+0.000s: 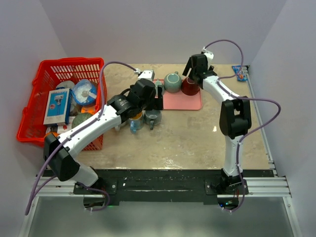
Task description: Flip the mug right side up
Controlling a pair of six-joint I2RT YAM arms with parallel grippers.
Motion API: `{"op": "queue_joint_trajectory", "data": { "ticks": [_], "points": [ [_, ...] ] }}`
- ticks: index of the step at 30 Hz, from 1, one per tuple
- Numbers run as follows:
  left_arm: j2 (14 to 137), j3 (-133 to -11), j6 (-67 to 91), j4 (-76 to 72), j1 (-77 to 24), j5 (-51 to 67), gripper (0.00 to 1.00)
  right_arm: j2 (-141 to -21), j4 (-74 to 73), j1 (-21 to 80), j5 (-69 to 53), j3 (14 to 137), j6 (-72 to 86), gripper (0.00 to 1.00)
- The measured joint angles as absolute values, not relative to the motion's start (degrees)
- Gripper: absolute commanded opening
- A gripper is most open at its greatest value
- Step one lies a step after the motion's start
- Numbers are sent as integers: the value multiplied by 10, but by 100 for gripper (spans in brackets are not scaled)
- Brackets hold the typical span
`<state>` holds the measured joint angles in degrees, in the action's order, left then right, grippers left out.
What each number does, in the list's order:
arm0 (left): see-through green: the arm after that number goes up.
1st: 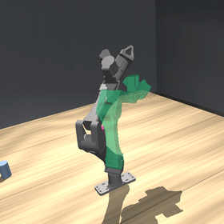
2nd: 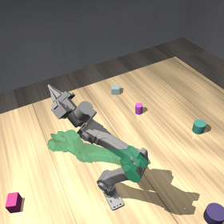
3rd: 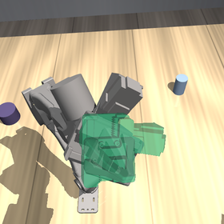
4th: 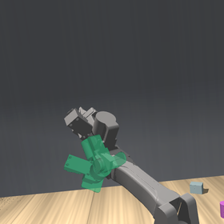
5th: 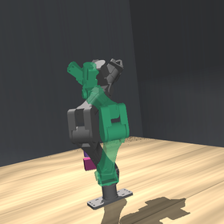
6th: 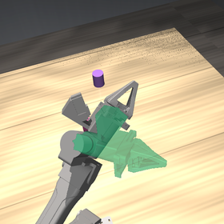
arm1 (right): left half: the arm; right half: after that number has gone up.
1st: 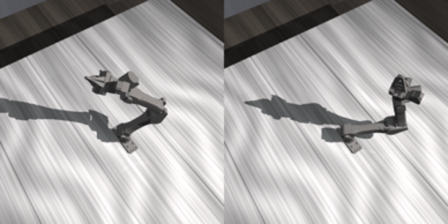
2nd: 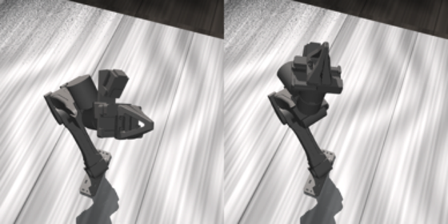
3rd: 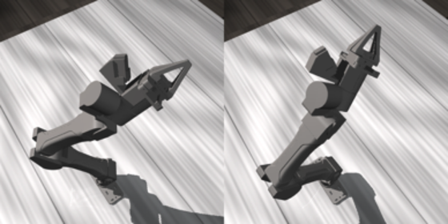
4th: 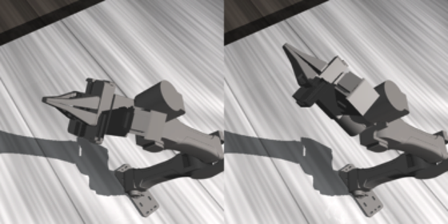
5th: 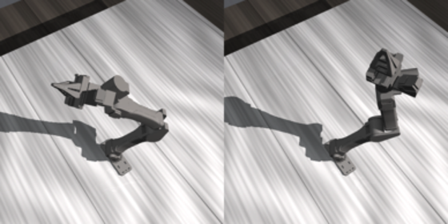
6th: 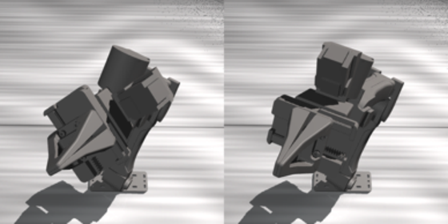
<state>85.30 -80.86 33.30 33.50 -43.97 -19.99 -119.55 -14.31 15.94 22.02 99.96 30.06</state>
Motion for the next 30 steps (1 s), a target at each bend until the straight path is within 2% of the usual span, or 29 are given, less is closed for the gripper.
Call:
{"op": "queue_joint_trajectory", "data": {
  "ticks": [5, 11, 17, 25, 30],
  "points": [
    [864, -817, 333, 333, -432, -196, 93, -1310, -193, 141, 246, 1139, 303, 86],
    [880, -823, 333, 332, -424, -193, 93, -1362, -211, 139, 263, 1174, 316, 79],
    [896, -832, 333, 332, -413, -189, 93, -1381, -226, 140, 262, 1206, 322, 61],
    [900, -833, 333, 333, -404, -187, 93, -1381, -236, 133, 229, 1211, 326, 44],
    [900, -833, 333, 334, -404, -184, 93, -1353, -253, 130, 195, 1164, 330, 31]
  ]
}}
